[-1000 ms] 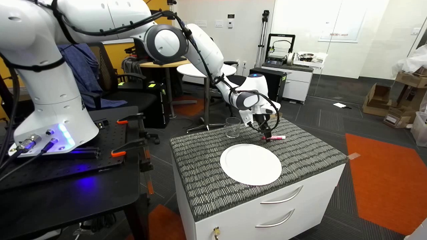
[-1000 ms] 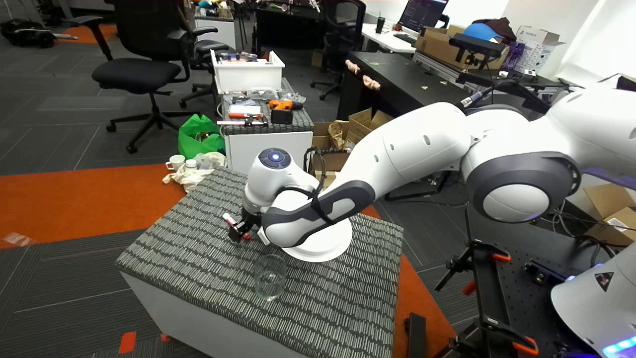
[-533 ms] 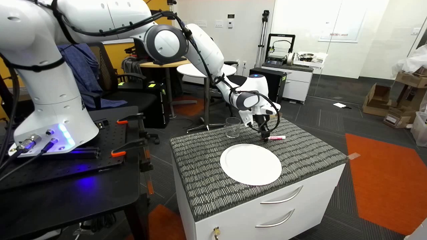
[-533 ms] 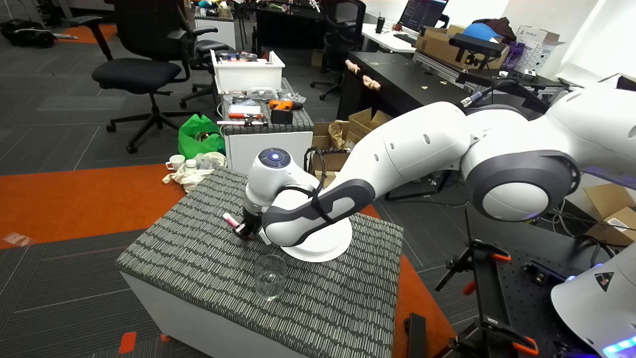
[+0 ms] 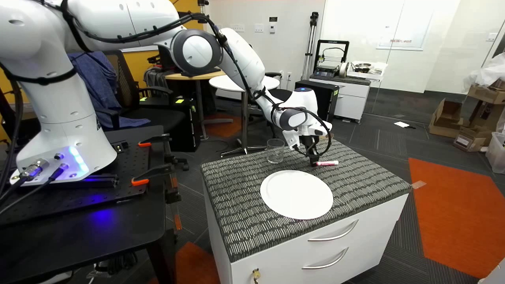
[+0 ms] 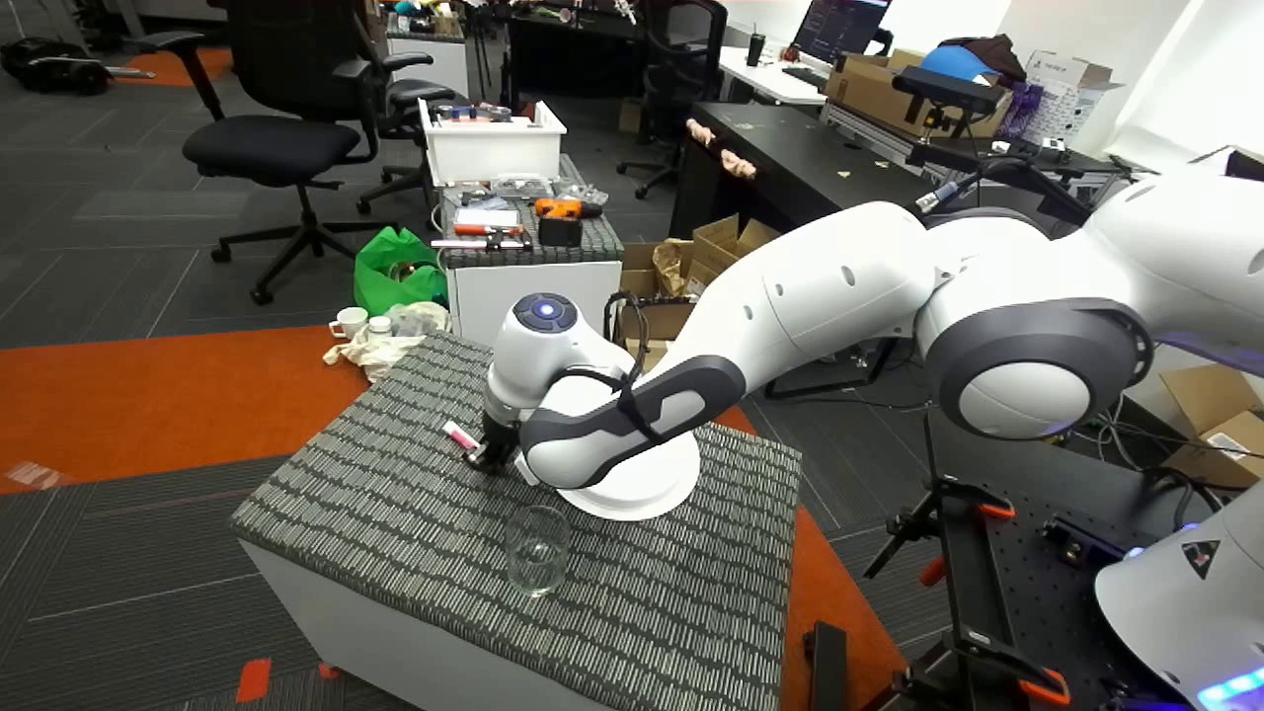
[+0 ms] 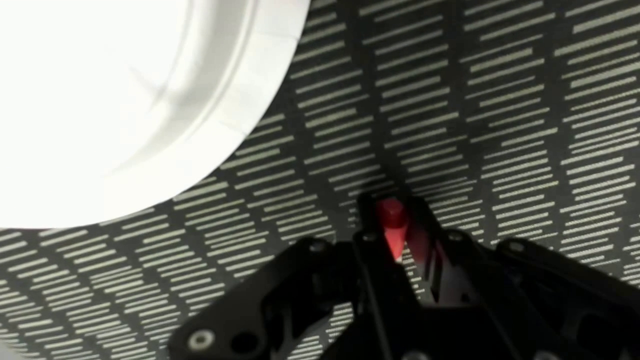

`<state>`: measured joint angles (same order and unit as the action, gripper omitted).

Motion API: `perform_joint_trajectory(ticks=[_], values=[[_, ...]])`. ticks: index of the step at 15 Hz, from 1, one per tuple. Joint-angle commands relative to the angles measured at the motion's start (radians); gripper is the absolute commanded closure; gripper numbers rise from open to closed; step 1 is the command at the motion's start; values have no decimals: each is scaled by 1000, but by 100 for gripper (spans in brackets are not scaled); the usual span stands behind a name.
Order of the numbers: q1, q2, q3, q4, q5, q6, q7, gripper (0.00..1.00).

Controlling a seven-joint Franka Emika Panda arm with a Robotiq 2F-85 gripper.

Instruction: Put the orange sharpie in the cup

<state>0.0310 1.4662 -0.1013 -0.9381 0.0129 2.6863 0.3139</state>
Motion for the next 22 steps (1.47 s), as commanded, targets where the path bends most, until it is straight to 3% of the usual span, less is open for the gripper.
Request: perform_joint_trajectory(ticks=[1, 9, 14, 22], values=[[24, 0, -42, 13, -7, -13, 24, 95], [135, -23, -228, -57, -36, 45, 154, 95], [164, -102, -221, -191, -27, 73, 79, 95], [239, -298, -272, -506, -33, 129, 83, 95]])
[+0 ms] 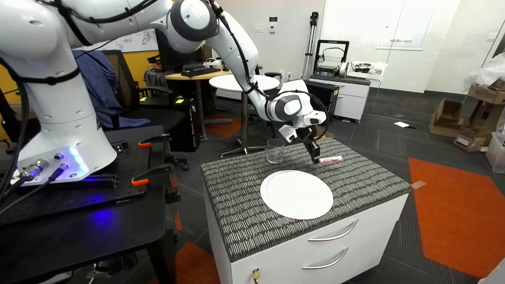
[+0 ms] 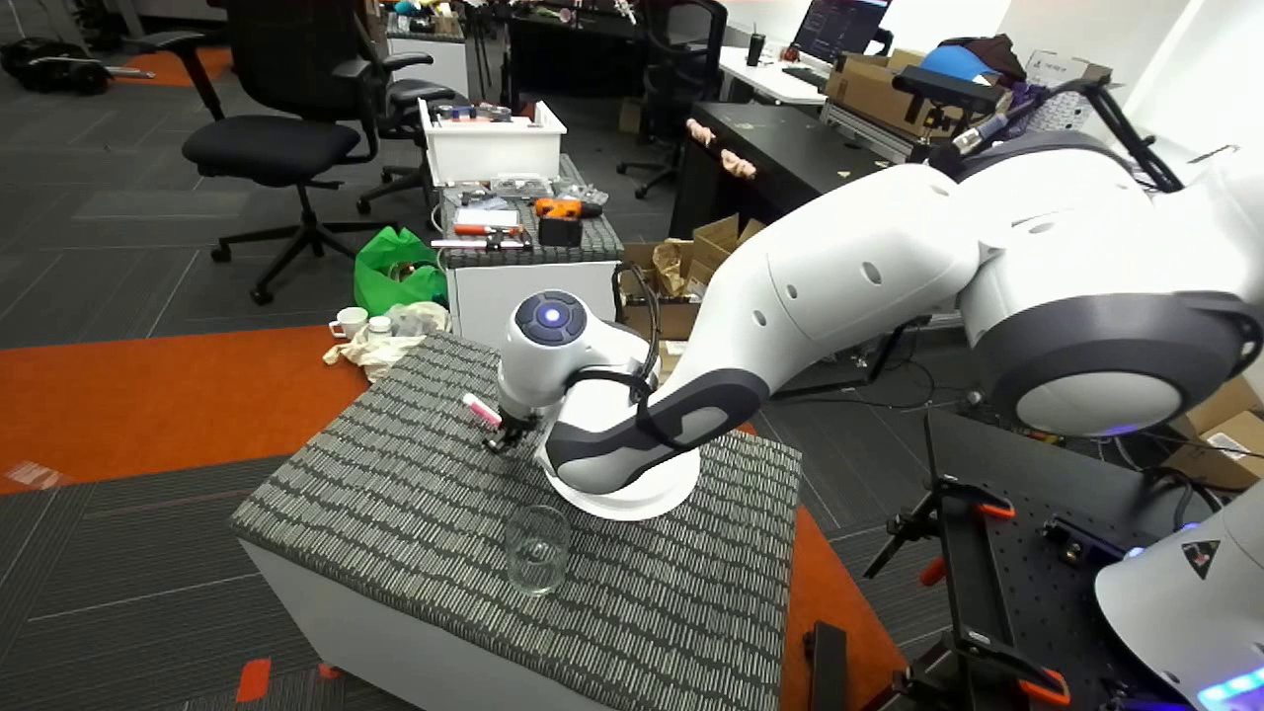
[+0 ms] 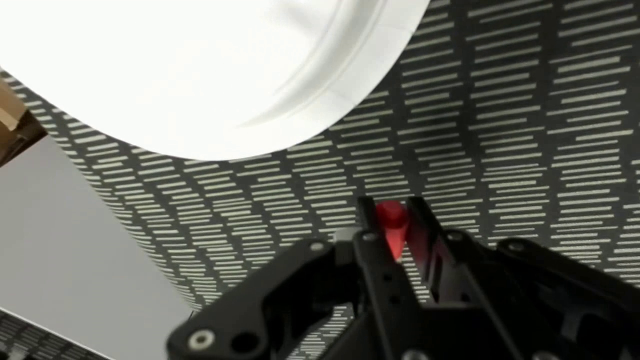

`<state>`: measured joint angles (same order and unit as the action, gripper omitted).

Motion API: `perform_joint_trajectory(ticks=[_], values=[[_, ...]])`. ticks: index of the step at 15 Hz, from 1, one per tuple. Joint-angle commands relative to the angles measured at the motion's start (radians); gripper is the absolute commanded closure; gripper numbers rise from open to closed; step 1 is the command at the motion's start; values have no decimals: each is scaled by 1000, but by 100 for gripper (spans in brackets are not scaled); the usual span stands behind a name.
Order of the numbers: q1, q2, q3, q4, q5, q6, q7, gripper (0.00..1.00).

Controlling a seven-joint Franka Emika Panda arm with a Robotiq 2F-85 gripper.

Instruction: Put the orange sharpie in the cup

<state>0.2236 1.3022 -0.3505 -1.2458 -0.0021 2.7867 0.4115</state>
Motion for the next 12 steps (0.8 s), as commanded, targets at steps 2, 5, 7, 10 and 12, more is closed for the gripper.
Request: perform_joint_trajectory(ticks=[2, 5, 7, 10, 12], values=[[55, -191, -22, -268, -37, 20, -20, 95], [57, -283, -11, -364, -64, -10, -51, 95], [55, -336, -5, -415, -79, -28, -72, 95], [23, -414, 37, -471, -104, -43, -143, 95], [24, -340, 24, -397, -100, -17, -106, 95]])
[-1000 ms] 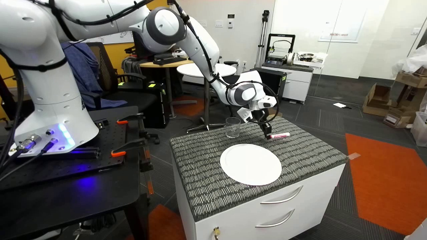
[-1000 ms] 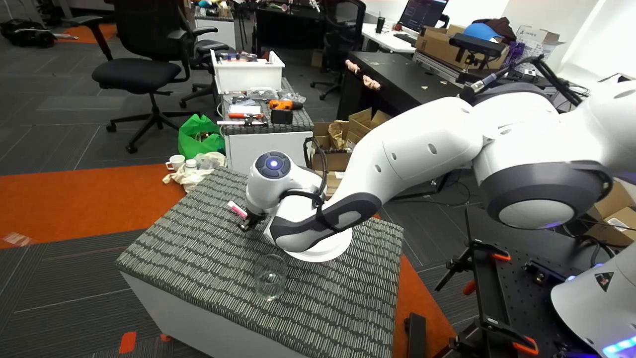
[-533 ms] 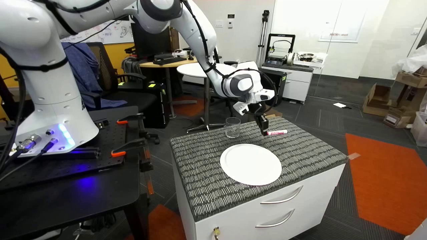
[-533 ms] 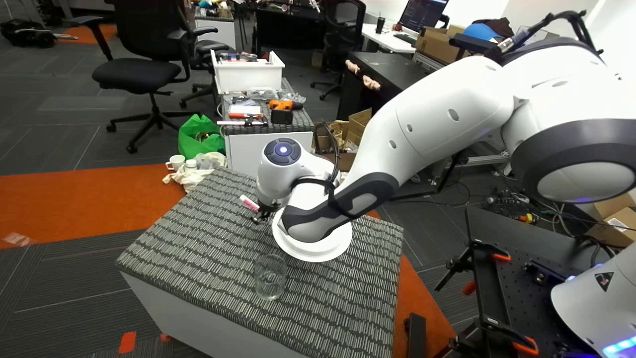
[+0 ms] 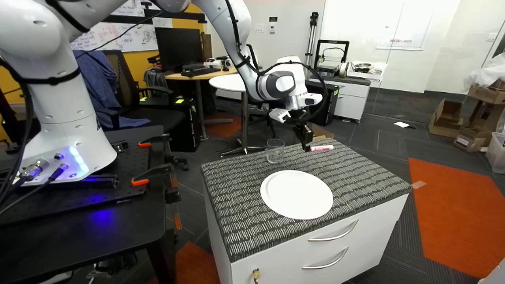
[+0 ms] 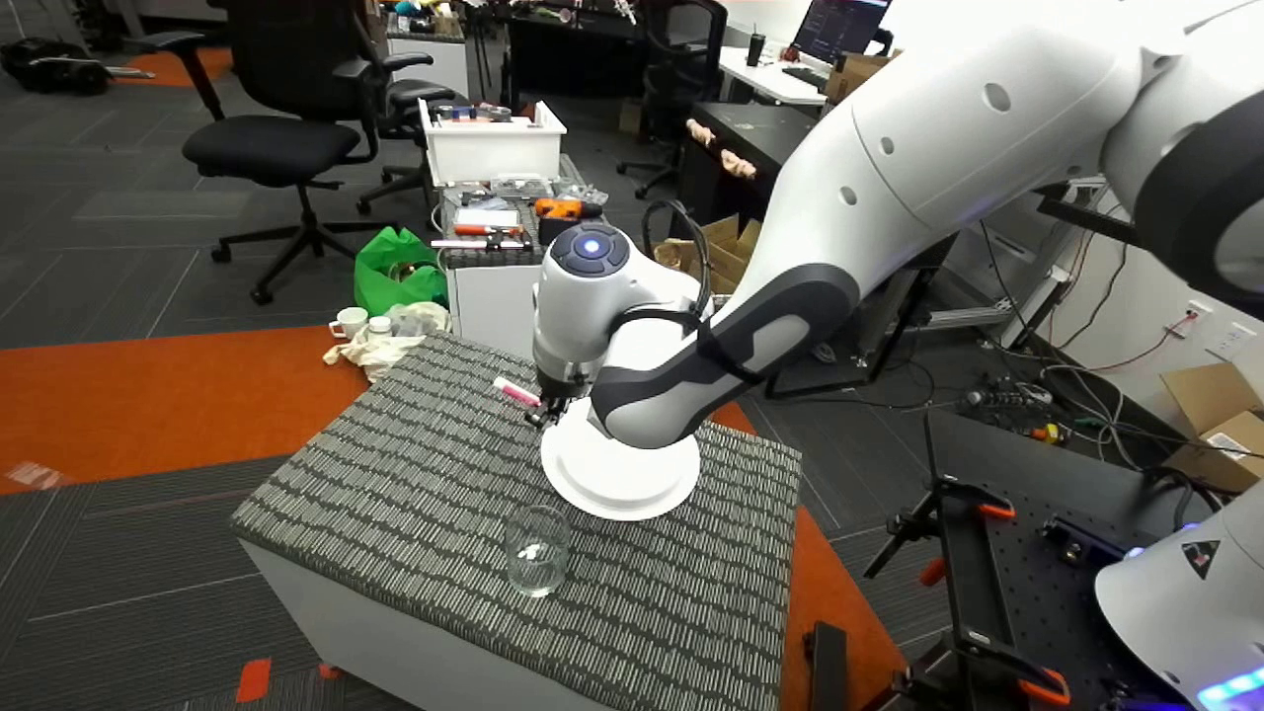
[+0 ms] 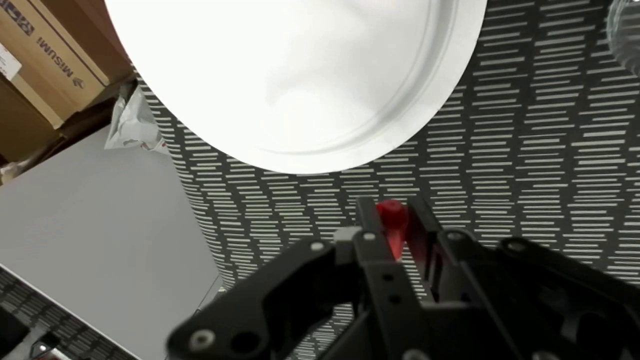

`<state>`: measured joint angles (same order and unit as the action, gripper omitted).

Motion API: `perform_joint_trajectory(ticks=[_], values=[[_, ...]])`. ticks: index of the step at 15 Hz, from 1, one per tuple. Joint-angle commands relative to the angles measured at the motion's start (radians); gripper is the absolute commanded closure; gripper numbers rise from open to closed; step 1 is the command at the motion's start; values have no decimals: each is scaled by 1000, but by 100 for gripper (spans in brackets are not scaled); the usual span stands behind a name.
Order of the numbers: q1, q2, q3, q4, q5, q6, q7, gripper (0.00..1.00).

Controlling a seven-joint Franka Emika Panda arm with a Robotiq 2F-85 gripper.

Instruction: Put the orange sharpie in the cup

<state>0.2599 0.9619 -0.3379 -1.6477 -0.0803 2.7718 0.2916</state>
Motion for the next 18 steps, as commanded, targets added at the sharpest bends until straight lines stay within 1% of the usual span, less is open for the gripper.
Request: perform_joint_trajectory(ticks=[1, 6, 7, 8, 13, 18], values=[[-16, -13, 17, -2, -23, -2, 8, 81], [-17, 2, 16, 0, -22, -2, 7, 81], [-17, 2, 17, 0, -22, -2, 7, 95], [-13, 0, 15, -2, -29, -20, -1, 95], [10, -100, 8, -151, -91, -36, -44, 95], [70, -210, -38, -316, -181, -50, -11, 95]])
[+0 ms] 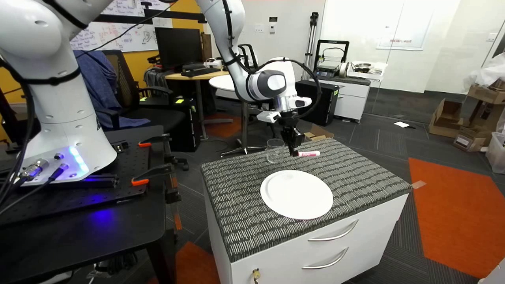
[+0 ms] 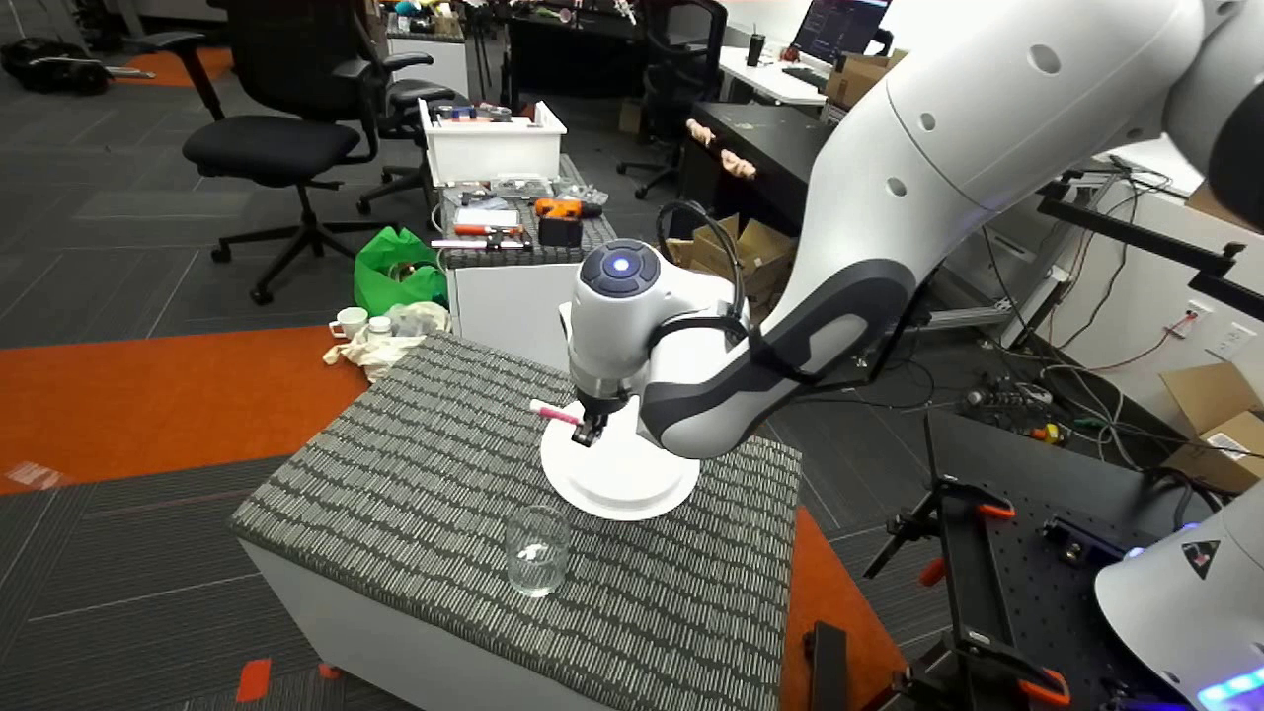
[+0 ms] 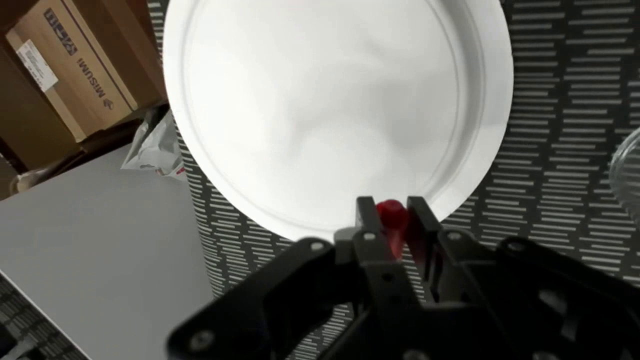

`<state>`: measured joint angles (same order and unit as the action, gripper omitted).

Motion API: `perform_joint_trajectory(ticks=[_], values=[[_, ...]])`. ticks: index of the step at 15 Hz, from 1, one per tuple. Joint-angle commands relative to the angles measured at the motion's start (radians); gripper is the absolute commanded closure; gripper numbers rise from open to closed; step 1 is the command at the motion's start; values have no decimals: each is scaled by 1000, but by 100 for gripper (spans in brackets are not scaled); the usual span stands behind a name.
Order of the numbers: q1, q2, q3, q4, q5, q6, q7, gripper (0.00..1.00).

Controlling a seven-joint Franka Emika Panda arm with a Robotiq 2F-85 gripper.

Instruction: Put the orange sharpie in the cup

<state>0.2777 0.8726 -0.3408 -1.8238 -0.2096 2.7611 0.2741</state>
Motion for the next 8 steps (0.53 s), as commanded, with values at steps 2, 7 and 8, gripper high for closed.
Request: perform_joint_trajectory(ticks=[2, 7, 8], values=[[91, -167, -64, -200, -95, -56, 28, 95], [175, -273, -112, -275, -271, -210, 71, 95], [170, -286, -96, -270, -312, -247, 63, 95]])
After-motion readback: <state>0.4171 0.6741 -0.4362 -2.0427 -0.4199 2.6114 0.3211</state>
